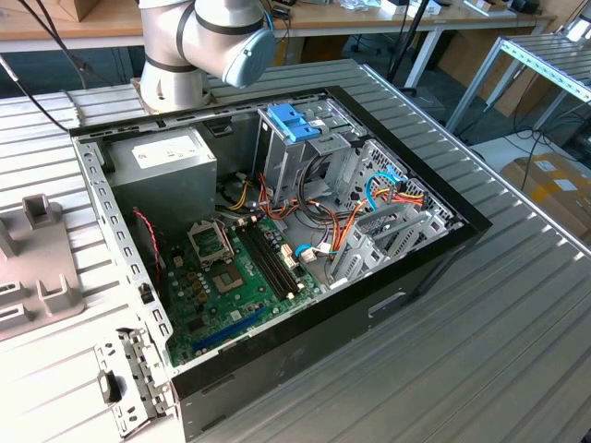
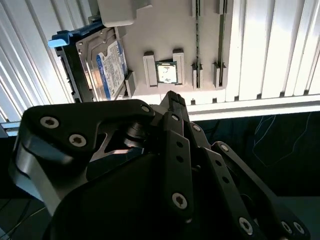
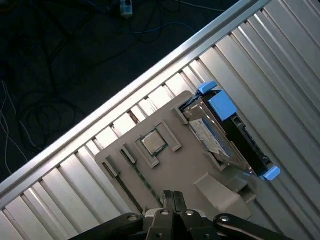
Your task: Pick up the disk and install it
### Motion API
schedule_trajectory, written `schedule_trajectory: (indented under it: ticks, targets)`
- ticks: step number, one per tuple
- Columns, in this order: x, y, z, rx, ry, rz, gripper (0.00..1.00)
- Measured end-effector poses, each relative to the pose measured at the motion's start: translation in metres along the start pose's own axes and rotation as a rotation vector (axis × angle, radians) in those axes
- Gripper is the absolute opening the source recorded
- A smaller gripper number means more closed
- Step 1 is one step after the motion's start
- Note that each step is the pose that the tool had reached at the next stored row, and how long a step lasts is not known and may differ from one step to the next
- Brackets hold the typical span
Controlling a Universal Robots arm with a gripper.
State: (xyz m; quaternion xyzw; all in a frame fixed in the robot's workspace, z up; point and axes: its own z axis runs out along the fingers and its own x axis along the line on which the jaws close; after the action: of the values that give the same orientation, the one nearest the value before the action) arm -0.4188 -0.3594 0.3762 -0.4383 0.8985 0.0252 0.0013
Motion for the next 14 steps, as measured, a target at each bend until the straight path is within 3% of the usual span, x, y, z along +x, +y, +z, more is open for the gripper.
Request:
schedule_trajectory:
  ticks: [14]
  targets:
    - [0.0000,0.0000,0.0001,-0.0024,0.0043,-0.100,0.11]
